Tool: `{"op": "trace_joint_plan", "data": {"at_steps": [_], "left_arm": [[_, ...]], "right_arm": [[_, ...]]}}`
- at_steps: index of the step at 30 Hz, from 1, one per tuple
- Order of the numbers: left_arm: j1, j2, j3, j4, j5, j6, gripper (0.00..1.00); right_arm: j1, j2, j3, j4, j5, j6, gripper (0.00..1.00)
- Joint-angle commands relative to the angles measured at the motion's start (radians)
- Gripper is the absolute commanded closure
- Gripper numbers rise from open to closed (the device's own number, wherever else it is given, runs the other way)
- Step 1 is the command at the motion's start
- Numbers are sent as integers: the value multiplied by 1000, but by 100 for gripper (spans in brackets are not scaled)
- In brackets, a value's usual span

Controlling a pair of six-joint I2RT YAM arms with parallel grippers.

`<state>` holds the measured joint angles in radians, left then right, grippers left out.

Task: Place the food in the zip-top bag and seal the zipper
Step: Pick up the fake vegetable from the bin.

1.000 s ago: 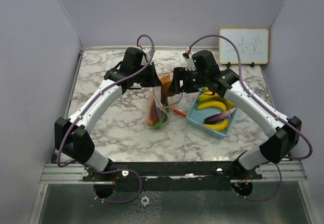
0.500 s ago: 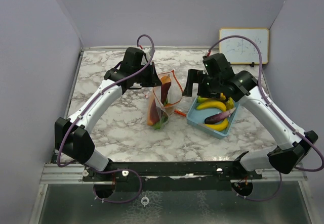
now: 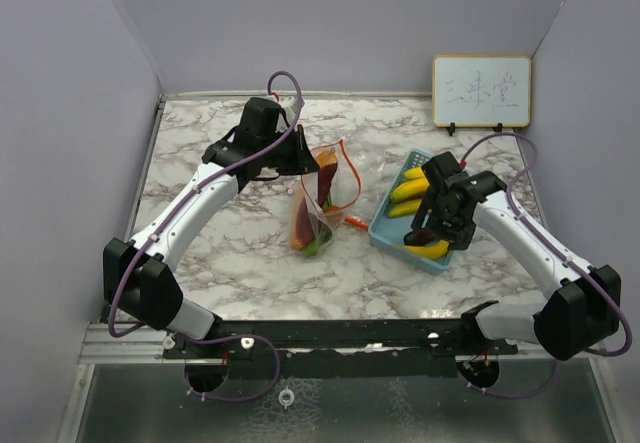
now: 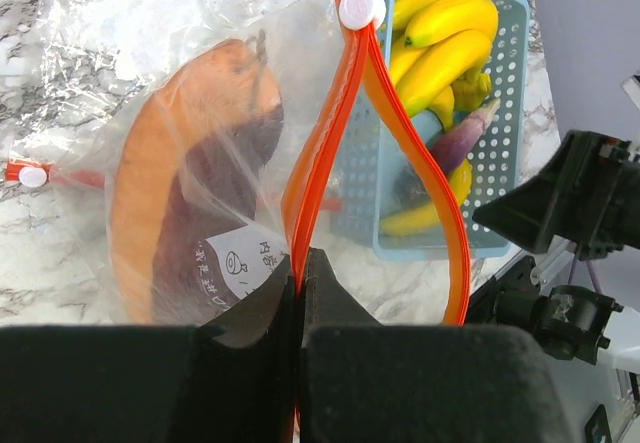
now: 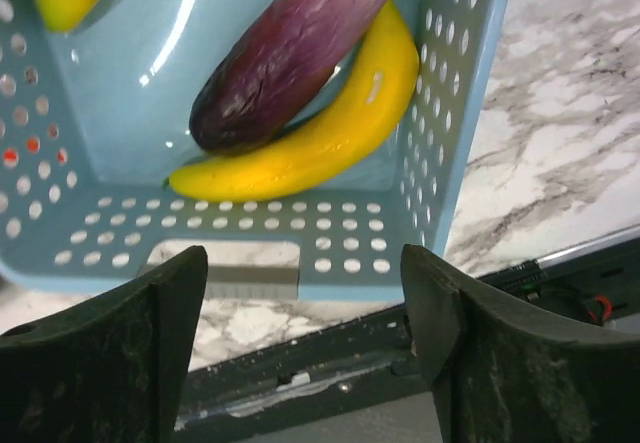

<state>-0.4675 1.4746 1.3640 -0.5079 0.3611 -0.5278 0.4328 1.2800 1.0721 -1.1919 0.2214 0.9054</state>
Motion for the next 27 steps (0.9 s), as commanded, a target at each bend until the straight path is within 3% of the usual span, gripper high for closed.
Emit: {"op": "trace_joint_plan", "data": {"at_steps": [1,6,20,21,25,27], "left_arm": [[1,-43,-3,30,47,3,100],[1,-47,-3,22,51,13,100],[1,-45,26,-25,42,35,100],[1,-42,29,-30,42,38,100],[1,-35,34,-39,46,44,100],[1,-35,30,-39,43,45,100]], "right_arm": [[-58,13,-70,180,26,36,28],[-80,123,-70,274,28,39,39],[-106,287,-156,420,88,-11,36],[-106,294,-156,419,84,-11,39],[-106,245,-133,367,103,-17,68],[-106,184,-107,318,106,-30,71]]}}
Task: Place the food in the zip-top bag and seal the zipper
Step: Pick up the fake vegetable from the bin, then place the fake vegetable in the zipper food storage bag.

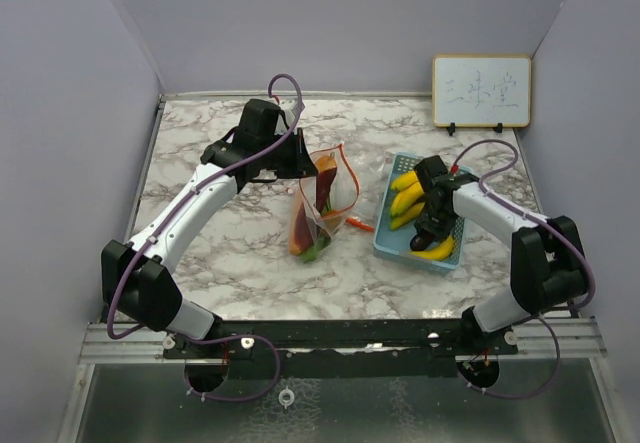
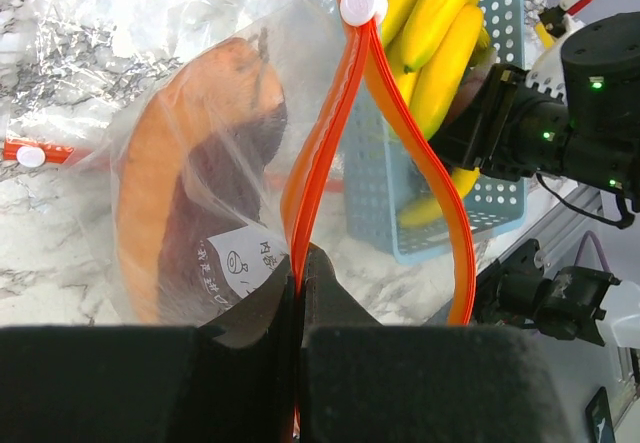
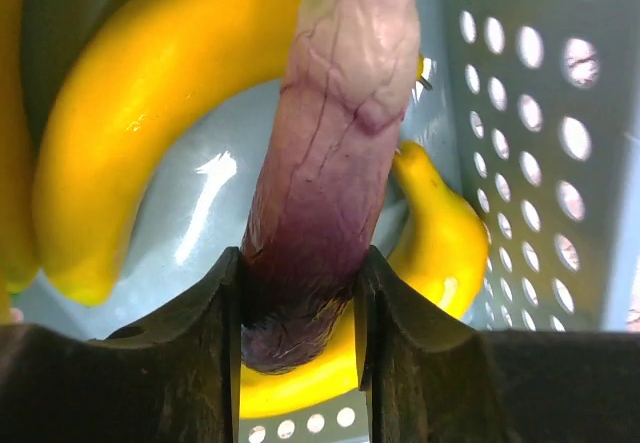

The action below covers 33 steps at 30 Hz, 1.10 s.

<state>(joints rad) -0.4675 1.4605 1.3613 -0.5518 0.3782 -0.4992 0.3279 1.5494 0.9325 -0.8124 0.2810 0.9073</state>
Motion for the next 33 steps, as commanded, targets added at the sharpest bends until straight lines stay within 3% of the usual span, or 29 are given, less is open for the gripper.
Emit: {"op": "trace_joint_plan", "data": {"at_steps": [1,6,10,18,24,30,33], "left_arm": [[1,-21,30,6,25,16,100],[1,-22,20,15,17,16,100],[1,-14,21,21,16,13,100],[1,12,34,39,25,-3,100],[1,23,47,46,33,-9,100],[1,22,57,51,26,-15,100],[1,22,65,45,23,-12,100]], "right_arm": [[-1,-122,49,-95,36,-41,72],[3,-339,139,-212,-141,-118,77],[16,-410,236,-219,-307,-150,78],[129,-293,438,201,-462,-245,79],[361,-97,590,334,-309,-311,79],[435,-67,431,449,-148,-304,80],[448,-72,376,426,-84,-266,80]]}}
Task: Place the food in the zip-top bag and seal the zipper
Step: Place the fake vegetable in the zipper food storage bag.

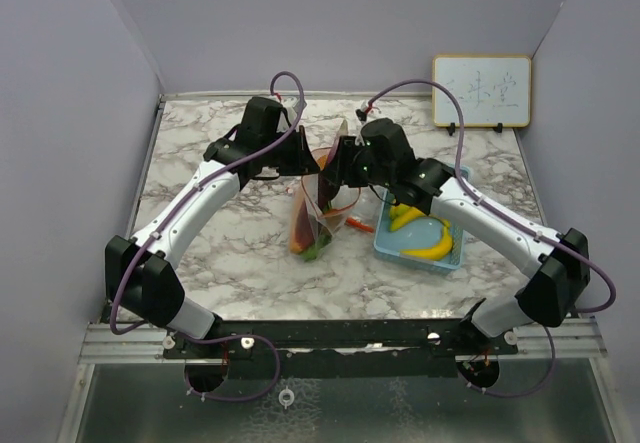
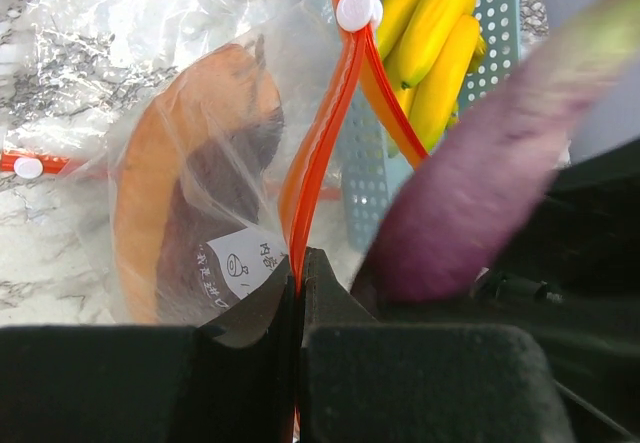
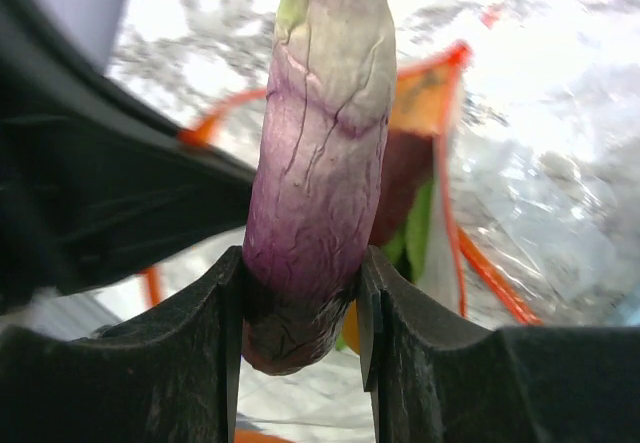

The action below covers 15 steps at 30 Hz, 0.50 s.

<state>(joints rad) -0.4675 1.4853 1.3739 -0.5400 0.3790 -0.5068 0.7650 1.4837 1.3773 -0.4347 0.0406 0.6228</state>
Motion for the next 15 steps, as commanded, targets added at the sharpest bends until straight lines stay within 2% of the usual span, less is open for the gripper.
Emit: {"op": "trace_joint_plan", "data": {"at_steps": [1,5,7,12,13,15], "left_arm": [[1,-1,54,29,20,1,100],[1,4,56,22,12,14,100],[0,10,55,26,18,15,100],[1,27,57,32,28,21,100],[0,28,57,35,28,23,100],[1,29,53,40,28,22,100]], "right_arm": [[21,-12,-81,29,179,28,80],[41,-23,-111,-1,169,14,78],[54,-13,-103,-12,120,-9,72],[75,-11,-45,-58,58,-45,36],[75,-18,-32,-76,65,-43,31],[76,-43,-11,-110,101,-31,30]]}}
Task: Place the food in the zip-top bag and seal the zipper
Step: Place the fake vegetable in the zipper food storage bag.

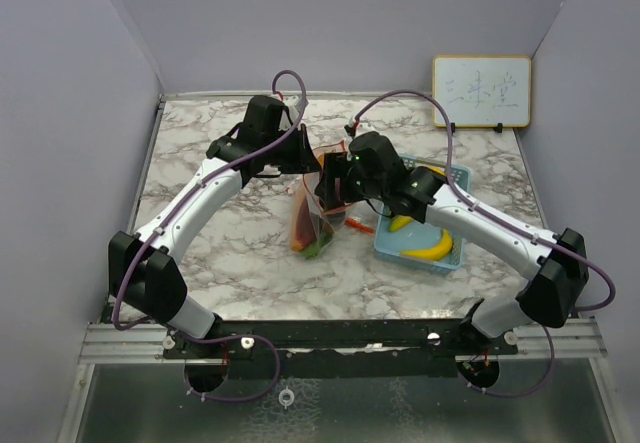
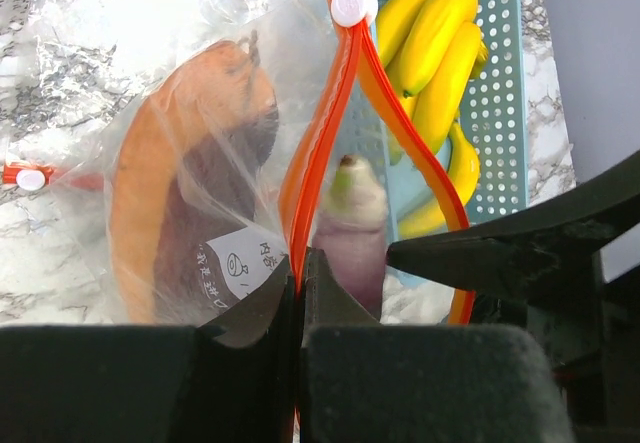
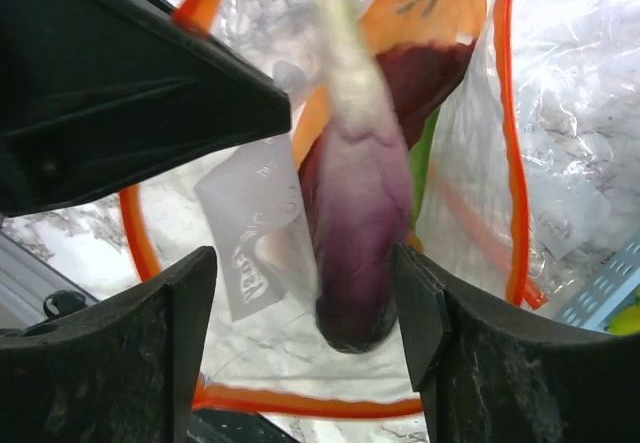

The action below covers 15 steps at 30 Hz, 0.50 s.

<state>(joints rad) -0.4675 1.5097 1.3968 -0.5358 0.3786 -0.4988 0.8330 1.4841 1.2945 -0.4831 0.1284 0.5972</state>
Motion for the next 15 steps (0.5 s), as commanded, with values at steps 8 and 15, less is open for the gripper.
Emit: {"op": "trace_joint_plan", "data": {"at_steps": [8,15], "left_arm": [[1,-7,29,42,20,16,100],[1,-28,-1,69,27,-7,100]], "right_arm": [[8,-54,260,-311,411,138,34],[-98,218,506,-380,382,166,35]]}}
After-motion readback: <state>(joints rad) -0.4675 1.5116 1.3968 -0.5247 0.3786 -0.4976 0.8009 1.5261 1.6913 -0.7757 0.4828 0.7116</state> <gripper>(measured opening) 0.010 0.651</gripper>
